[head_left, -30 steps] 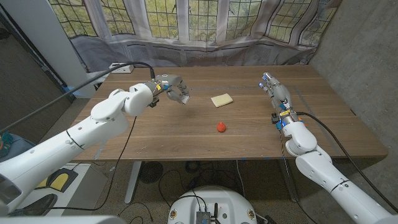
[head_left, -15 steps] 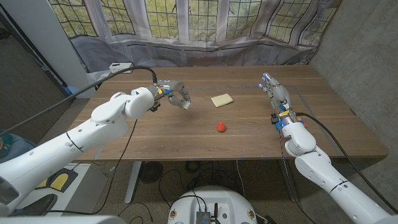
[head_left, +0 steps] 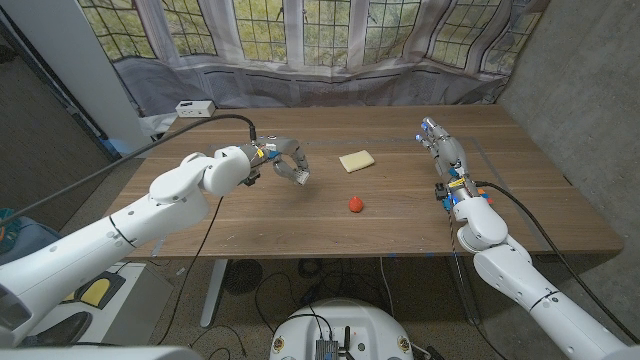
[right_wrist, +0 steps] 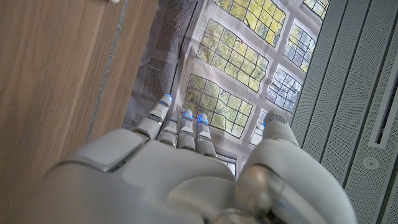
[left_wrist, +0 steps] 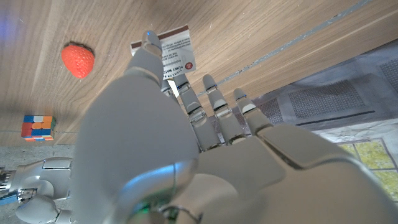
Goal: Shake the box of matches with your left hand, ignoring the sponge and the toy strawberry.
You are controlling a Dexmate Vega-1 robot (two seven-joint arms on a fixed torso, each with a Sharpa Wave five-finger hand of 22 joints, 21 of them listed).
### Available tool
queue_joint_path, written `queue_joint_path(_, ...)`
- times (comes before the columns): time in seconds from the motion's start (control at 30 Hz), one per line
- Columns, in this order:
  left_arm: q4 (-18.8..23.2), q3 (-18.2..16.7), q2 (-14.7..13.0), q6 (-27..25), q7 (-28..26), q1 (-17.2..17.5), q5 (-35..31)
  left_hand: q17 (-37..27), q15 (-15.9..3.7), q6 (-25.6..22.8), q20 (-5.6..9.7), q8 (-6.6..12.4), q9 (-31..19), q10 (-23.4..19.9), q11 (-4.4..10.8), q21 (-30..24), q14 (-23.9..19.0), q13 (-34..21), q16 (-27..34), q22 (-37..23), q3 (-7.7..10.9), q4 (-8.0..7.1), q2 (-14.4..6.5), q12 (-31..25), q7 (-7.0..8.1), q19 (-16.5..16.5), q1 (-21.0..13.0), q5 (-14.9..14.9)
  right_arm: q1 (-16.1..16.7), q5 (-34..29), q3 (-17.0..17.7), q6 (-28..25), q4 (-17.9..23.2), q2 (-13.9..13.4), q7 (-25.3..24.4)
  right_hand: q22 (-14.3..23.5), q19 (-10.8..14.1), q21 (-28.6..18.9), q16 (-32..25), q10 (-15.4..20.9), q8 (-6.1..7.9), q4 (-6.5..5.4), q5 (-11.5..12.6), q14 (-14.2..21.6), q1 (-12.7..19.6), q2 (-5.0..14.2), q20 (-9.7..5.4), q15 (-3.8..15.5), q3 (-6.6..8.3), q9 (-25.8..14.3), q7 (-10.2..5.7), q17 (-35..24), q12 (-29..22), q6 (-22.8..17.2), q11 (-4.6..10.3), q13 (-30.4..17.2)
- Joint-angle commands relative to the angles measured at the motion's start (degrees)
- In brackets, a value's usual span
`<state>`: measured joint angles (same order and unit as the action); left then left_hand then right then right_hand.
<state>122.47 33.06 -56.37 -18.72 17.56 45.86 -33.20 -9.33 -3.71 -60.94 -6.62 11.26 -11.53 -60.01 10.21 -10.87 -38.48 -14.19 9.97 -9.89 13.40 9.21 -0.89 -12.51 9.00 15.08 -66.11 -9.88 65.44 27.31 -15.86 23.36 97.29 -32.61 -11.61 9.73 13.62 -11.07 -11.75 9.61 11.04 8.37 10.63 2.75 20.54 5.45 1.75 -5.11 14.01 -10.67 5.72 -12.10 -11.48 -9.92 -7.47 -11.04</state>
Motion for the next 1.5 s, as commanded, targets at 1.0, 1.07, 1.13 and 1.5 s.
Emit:
queue_joint_path(1.0,0.71,1.77,-1.2,1.4,2.13,2.73,-1.73,-0.18,-5.34,0.32,-1.54,0.44,-0.13,-1.95,2.44,-0.42,0.41,-0.48,0.21,-0.08,1.49,-0.62,-3.87,-0.16,-0.17,0.58,1.4,-0.5,1.58,-1.2,-0.07,-1.08,2.81,-0.33,-1.65,0.17,0.44,-0.1,-0.42,0.48,0.15,-0.27,0.03,0.41,-0.33,0.1,-0.1,-0.2,-0.04,-0.12,-0.05,-0.26,-0.01,-0.65,0.02,-0.15)
queue_joint_path(1.07,0.8,2.03,-1.15,1.25,2.48,2.65,-2.5,-0.19,-5.28,0.31,-1.64,0.45,-0.13,-1.93,2.44,-0.41,0.39,-0.49,0.22,-0.08,1.49,-0.63,-3.87,-0.16,-0.06,0.54,1.43,-0.5,1.64,-1.24,-0.12,-1.07,2.81,-0.26,-1.68,0.17,0.44,-0.1,-0.42,0.49,0.14,-0.27,0.03,0.42,-0.34,0.1,-0.09,-0.2,-0.05,-0.12,-0.03,-0.26,-0.01,-0.64,0.02,-0.15)
queue_joint_path(1.13,0.77,2.25,-1.08,1.28,2.79,2.56,-3.1,-0.19,-5.28,0.26,-1.81,0.49,-0.13,-1.89,2.44,-0.4,0.38,-0.51,0.23,-0.09,1.51,-0.62,-3.88,-0.16,-0.13,0.54,1.41,-0.51,1.62,-1.27,-0.19,-0.95,2.7,-0.2,-1.58,0.17,0.44,-0.1,-0.43,0.51,0.16,-0.26,0.02,0.43,-0.34,0.08,-0.08,-0.21,-0.05,-0.12,-0.01,-0.26,-0.02,-0.68,0.0,-0.15)
queue_joint_path(1.5,-0.76,3.43,0.25,2.7,3.19,2.42,-4.87,-0.18,-5.27,0.21,-2.05,0.54,-0.13,-1.86,2.45,-0.37,0.48,-0.62,0.19,-0.1,1.6,-0.55,-3.83,-0.21,0.04,0.5,1.37,-0.53,1.67,-1.28,-0.34,-1.12,2.49,0.1,-1.79,0.17,0.43,-0.09,-0.41,0.48,0.15,-0.25,0.02,0.41,-0.33,0.06,-0.07,-0.15,-0.06,-0.12,0.01,-0.25,0.0,-0.65,0.03,-0.15)
